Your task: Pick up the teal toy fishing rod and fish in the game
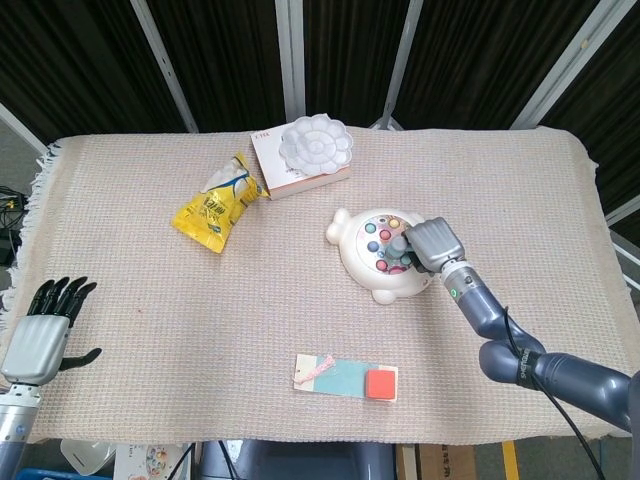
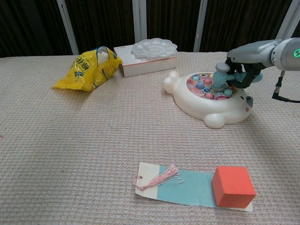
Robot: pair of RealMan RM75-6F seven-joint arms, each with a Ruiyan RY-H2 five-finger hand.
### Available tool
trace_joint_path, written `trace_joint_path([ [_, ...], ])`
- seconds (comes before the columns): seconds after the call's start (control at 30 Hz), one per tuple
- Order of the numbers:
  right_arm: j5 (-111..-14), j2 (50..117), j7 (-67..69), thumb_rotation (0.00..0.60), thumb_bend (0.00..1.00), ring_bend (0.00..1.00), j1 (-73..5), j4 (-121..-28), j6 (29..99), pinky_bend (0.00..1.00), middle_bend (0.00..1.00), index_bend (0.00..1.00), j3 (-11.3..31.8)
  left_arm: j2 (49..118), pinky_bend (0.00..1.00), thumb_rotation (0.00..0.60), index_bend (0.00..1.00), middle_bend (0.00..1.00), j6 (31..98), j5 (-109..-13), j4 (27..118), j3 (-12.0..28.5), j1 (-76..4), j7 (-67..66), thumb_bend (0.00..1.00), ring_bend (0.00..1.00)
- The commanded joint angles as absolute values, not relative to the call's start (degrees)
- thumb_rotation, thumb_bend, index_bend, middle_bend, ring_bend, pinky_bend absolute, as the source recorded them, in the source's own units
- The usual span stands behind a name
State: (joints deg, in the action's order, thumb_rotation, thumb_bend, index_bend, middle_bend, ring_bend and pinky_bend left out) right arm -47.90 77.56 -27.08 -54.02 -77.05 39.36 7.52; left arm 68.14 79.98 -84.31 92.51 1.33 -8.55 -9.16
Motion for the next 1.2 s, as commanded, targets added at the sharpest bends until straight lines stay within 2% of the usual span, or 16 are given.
trace_joint_path([
  [0.03,-47.8,76.6,-26.9,0.600,0.81,0.62,-53.9,-78.5,40.6,0.50,0.77,0.92,7.7,68.1,0.00,0.600,0.12,0.07,80.1,-84.3,92.4,1.3,-8.5,-9.0,0.09,0.00],
  [0.37,-49.3,69.9,-24.4,0.600,0.81,0.62,-51.1,-86.6,44.9,0.50,0.77,0.92,8.0,67.9,0.00,0.600,0.12,0.06,80.6,-85.1,92.4,1.3,-8.5,-8.8,0.09,0.00],
  [0.6,-54.0,65.9,-17.7,0.600,0.81,0.62,-45.6,-88.9,45.4,0.50,0.77,0.92,5.4,67.3,0.00,0.600,0.11,0.06,81.2,-85.5,93.0,1.3,-8.5,-9.1,0.09,0.00],
  [0.9,-62.0,67.3,-7.8,0.600,0.81,0.60,-39.5,-82.5,44.7,0.50,0.77,0.91,1.5,66.1,0.00,0.600,0.11,0.06,83.0,-85.9,94.8,1.3,-7.6,-10.8,0.09,0.00],
  [1.07,-65.9,70.3,-1.9,0.600,0.81,0.56,-38.1,-76.7,43.8,0.47,0.76,0.87,1.1,65.6,0.00,0.600,0.11,0.06,83.3,-86.4,96.2,1.0,-7.4,-11.7,0.09,0.00],
  [1.2,-68.6,72.3,2.6,0.600,0.81,0.51,-37.4,-72.2,43.1,0.42,0.72,0.80,1.1,65.4,0.00,0.600,0.12,0.06,83.5,-86.4,97.0,0.9,-7.2,-12.5,0.09,0.00],
])
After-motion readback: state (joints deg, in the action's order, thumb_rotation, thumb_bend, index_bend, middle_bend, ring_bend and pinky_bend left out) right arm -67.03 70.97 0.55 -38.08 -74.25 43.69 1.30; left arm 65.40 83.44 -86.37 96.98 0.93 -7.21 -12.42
